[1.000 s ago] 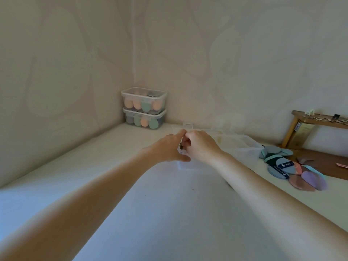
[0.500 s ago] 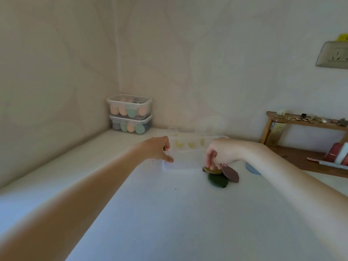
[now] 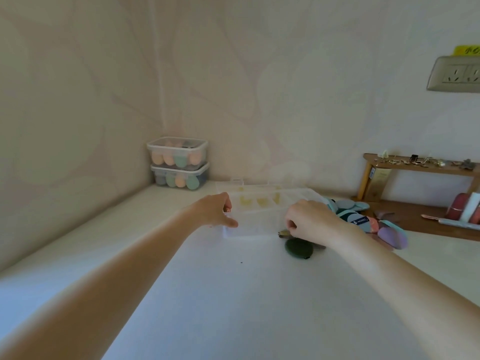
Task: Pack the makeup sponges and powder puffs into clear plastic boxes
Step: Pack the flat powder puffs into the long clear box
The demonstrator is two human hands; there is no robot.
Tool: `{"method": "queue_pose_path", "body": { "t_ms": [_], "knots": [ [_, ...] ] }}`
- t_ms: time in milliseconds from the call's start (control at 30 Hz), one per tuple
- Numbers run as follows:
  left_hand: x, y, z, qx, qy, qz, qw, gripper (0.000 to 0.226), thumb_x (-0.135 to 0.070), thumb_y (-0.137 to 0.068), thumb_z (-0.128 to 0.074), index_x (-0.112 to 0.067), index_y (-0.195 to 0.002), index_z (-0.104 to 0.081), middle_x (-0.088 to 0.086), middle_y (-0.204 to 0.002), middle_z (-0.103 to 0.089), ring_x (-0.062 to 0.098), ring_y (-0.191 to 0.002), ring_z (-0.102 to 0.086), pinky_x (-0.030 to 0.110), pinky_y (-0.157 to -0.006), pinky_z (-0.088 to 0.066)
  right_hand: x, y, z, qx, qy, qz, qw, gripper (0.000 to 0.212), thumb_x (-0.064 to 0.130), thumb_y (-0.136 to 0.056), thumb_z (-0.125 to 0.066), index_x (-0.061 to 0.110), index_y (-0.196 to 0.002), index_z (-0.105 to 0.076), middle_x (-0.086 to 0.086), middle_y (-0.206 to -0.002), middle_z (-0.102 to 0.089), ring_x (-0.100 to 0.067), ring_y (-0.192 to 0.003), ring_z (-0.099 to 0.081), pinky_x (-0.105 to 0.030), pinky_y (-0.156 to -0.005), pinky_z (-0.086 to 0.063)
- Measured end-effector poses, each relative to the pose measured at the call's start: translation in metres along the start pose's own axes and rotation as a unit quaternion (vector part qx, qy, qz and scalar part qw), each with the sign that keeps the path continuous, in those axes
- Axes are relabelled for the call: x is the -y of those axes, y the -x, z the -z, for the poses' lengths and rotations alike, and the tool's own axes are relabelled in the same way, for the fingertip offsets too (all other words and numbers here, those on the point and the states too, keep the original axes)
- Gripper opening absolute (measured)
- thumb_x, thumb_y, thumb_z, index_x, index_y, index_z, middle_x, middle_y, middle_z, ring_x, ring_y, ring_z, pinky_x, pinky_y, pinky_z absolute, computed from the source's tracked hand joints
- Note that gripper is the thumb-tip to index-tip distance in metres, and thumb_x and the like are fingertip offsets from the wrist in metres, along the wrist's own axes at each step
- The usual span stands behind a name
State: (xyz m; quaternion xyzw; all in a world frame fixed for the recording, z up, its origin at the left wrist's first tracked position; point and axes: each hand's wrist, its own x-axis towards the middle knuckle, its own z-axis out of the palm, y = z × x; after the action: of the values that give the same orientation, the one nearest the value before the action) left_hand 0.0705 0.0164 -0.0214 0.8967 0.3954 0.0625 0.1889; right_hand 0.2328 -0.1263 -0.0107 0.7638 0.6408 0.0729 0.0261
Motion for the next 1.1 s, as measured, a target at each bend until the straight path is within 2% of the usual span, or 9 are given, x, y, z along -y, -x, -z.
{"method": "queue_pose_path", "body": {
  "t_ms": [133,233,300,467,600,733,800,867,1100],
  "knots": [
    [0.001,-0.001,-0.002,-0.010,-0.008,-0.011,1.000,0.050,-0.036,-0.082,-0.068,-0.013,-0.121,-0.047,0.003,-0.118,-0.055,0.013,-0.074,-0.046,0.024,-0.073,-0.037,0.003,-0.018,0.022,-0.065,-0.101,0.012,0.993,0.014,0.014,-0.085,-0.056,0.013,-0.077,-0.068,0.002,-0.081,-0.070,-0.016,-0.077,-0.063,-0.029,-0.070,-0.052],
    [0.002,-0.001,-0.003,-0.012,-0.012,-0.015,1.000,0.050,-0.036,-0.083,-0.067,-0.012,-0.122,-0.046,0.004,-0.124,-0.055,0.015,-0.083,-0.047,0.025,-0.075,-0.036,0.001,-0.020,0.023,0.065,-0.068,-0.008,0.996,0.022,0.029,-0.080,-0.068,0.008,-0.077,-0.070,-0.002,-0.070,-0.064,-0.017,-0.064,-0.056,-0.026,-0.058,-0.043],
    [0.003,-0.002,-0.003,-0.020,-0.020,-0.019,0.999,0.049,-0.036,-0.082,-0.068,-0.013,-0.120,-0.048,0.003,-0.124,-0.055,0.015,-0.090,-0.046,0.025,-0.076,-0.035,0.003,-0.017,0.009,0.097,-0.010,-0.010,0.995,0.028,0.032,-0.079,-0.069,0.004,-0.080,-0.070,-0.001,-0.070,-0.057,-0.020,-0.066,-0.053,-0.026,-0.054,-0.036],
    [0.000,-0.003,0.000,-0.026,-0.023,-0.013,0.999,0.050,-0.036,-0.080,-0.070,-0.013,-0.120,-0.050,0.003,-0.124,-0.055,0.019,-0.103,-0.052,0.025,-0.078,-0.035,0.008,-0.016,-0.003,0.060,0.047,0.000,0.997,0.033,0.015,-0.085,-0.056,0.018,-0.059,-0.036,0.001,-0.069,-0.044,-0.017,-0.063,-0.042,-0.023,-0.051,-0.029],
    [-0.001,-0.003,0.001,-0.030,-0.025,-0.007,0.999,0.051,-0.036,-0.079,-0.071,-0.013,-0.120,-0.051,0.004,-0.123,-0.055,0.019,-0.102,-0.052,0.024,-0.079,-0.036,0.003,-0.020,0.007,0.018,0.047,0.006,0.999,0.027,0.012,-0.080,-0.052,0.017,-0.058,-0.036,0.001,-0.061,-0.039,-0.018,-0.061,-0.041,-0.024,-0.050,-0.027],
    [-0.002,-0.004,0.000,-0.030,-0.025,-0.005,0.999,0.052,-0.037,-0.078,-0.072,-0.014,-0.119,-0.050,0.003,-0.122,-0.056,0.018,-0.098,-0.051,0.025,-0.080,-0.038,0.001,-0.022,0.033,-0.021,-0.132,0.018,0.991,0.014,0.010,-0.084,-0.059,0.016,-0.071,-0.060,0.004,-0.070,-0.057,-0.013,-0.068,-0.054,-0.020,-0.062,-0.043],
    [-0.003,-0.004,0.000,-0.028,-0.029,-0.006,0.999,0.052,-0.038,-0.078,-0.072,-0.014,-0.119,-0.050,0.003,-0.121,-0.057,0.016,-0.093,-0.049,0.025,-0.079,-0.038,0.006,-0.027,0.044,-0.094,-0.238,0.012,0.967,0.006,0.010,-0.085,-0.062,0.008,-0.083,-0.068,0.003,-0.077,-0.061,-0.013,-0.076,-0.058,-0.020,-0.072,-0.047],
    [-0.003,-0.005,-0.001,-0.024,-0.031,-0.003,0.999,0.052,-0.039,-0.078,-0.071,-0.015,-0.119,-0.049,0.004,-0.120,-0.058,0.015,-0.092,-0.049,0.024,-0.078,-0.038,0.017,-0.036,0.044,-0.156,-0.295,-0.019,0.942,0.008,0.009,-0.087,-0.061,0.005,-0.085,-0.069,0.004,-0.075,-0.060,-0.011,-0.074,-0.057,-0.016,-0.067,-0.046],
    [-0.003,-0.003,-0.004,-0.035,-0.045,-0.010,0.998,0.053,-0.040,-0.081,-0.068,-0.013,-0.122,-0.048,0.006,-0.119,-0.059,0.021,-0.098,-0.054,0.025,-0.077,-0.039,0.057,-0.073,0.012,-0.213,-0.382,-0.147,0.887,0.021,0.012,-0.086,-0.059,-0.006,-0.085,-0.071,-0.018,-0.086,-0.073,-0.033,-0.082,-0.068,-0.042,-0.079,-0.057]
  ]
}}
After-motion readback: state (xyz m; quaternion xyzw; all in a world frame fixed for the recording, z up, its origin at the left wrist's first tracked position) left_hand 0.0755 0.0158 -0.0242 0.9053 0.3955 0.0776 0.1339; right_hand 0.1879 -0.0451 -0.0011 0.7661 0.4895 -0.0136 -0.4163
